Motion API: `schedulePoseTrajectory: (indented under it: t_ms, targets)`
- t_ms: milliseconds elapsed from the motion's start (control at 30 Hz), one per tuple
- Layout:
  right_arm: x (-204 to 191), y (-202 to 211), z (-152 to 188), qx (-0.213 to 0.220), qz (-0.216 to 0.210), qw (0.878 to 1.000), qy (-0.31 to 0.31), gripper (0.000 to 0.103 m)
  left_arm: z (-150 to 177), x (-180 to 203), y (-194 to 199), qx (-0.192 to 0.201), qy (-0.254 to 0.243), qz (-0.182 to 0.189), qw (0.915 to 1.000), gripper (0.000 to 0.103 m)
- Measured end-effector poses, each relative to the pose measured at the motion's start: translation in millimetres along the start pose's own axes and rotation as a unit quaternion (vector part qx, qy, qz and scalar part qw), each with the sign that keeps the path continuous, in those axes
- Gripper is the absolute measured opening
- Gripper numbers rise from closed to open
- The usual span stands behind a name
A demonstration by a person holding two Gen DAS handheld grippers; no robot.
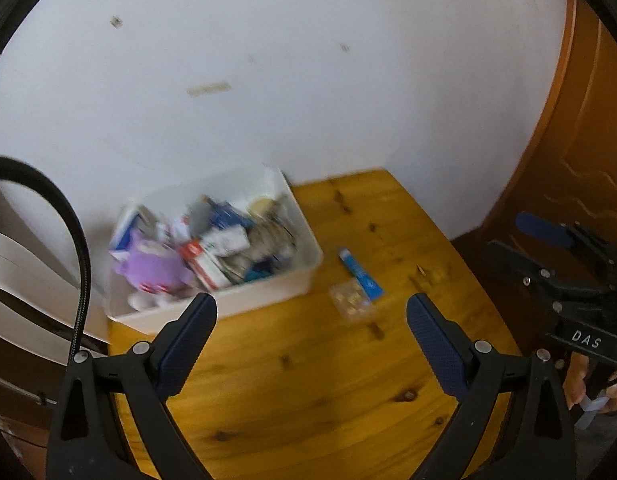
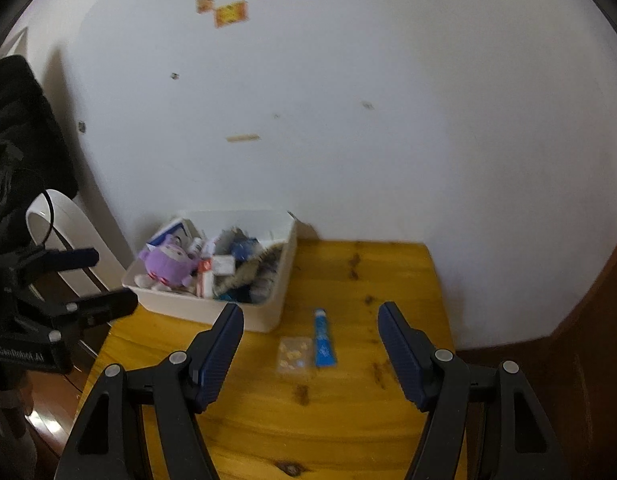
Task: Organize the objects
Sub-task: 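Withdraw both grippers from the tray toward the clear case and blue tube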
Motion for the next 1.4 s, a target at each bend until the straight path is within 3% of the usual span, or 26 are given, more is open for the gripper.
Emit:
schedulePoseTrajectory:
  t_ms: [333,633,867,1100,1400]
  targets:
    - [62.4,-39.0,47.4,-0.036,-0.001,0.998,-0.059,0.071,29.8,47.1,-101.3,-0.097,0.043,0.022,0.9941,0.097]
    - [110.0,-73.4,76.7,-0.064,-0.017,0.992,-0.110,0.071,47.2,73.0,-190.3,-0.154,0.094,-0.012,0.9834,0.097]
    - [124.4,-103.0,85.1,-0.083,-0.031,0.989,-0.120,0.071,54.9,76.3,-218.9,-0.154,0.108,-0.042,0.9813,0.097]
    - [105.5,-134.3,78.0,-0.091,-0.054,0.989,-0.099,0.071,59.3,62.7,-225.4,-0.143,0.121,-0.058,0.9806,0.094]
    - [78.7,-185.7,56.9,-0.116,-0.061,0.989,-0.075,0.071,56.4,57.0,-226.3,-0.121,0.090,-0.070,0.9860,0.072]
Point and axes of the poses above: each gripper's, at about its wrist camera, not at the fingertips, and y roughly against the way its jaws point, x to its right, z to its underside, the point moved 4 cm from there along -y, roughly the way its jaws point, and after that the axes turned 7 degrees about -z, right-handed, at the moved point
